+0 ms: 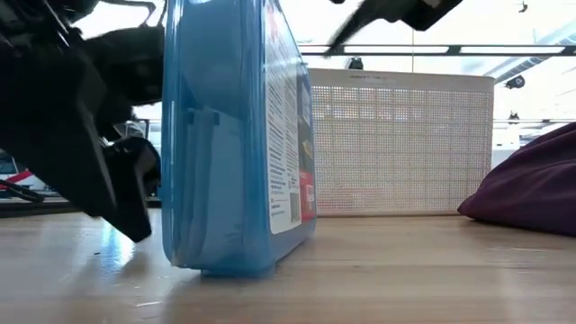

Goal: Pick & place medical supplies in basket/bin
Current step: Put the first aid kit into the white bin

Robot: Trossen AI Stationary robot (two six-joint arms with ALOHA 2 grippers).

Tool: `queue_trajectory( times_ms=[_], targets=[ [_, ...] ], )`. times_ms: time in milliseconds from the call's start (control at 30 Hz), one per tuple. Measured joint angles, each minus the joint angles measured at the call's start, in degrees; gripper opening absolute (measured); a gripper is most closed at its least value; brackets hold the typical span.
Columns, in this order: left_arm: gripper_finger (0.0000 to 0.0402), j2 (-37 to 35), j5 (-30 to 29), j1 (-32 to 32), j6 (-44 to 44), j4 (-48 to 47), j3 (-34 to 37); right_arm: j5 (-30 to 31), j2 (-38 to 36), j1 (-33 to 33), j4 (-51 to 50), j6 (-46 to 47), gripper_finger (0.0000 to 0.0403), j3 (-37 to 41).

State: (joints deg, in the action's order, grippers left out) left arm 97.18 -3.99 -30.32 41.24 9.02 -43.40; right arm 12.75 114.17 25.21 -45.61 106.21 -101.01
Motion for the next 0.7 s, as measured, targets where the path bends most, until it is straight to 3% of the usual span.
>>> queue_trajectory(
  times_ms=[133, 333, 533, 700],
  targets=[
    [0.0216, -2.88, -1.13, -0.85, 1.73, 4.12, 3.88, -1.3, 4.45, -1.53, -8.87, -0.55, 0.0336, -7.62],
    [0.0216, -7.25, -4.79, -1.82, 3.6, 8.38, 8.59, -7.88, 12.33, -3.85, -20.52, -3.43, 0.0336, -19.67],
    [0.0216, -11.47, -7.17, -2.69, 3.84, 7.85, 11.52, -13.19, 20.11, -4.87, -22.51, -7.87, 0.0333, -26.44],
    [0.0216, -14.1, -8.61, -3.62, 4.87, 8.62, 13.52, -13.37, 23.06, -4.35, -24.22, -8.64, 0.0282, -28.97]
  ],
)
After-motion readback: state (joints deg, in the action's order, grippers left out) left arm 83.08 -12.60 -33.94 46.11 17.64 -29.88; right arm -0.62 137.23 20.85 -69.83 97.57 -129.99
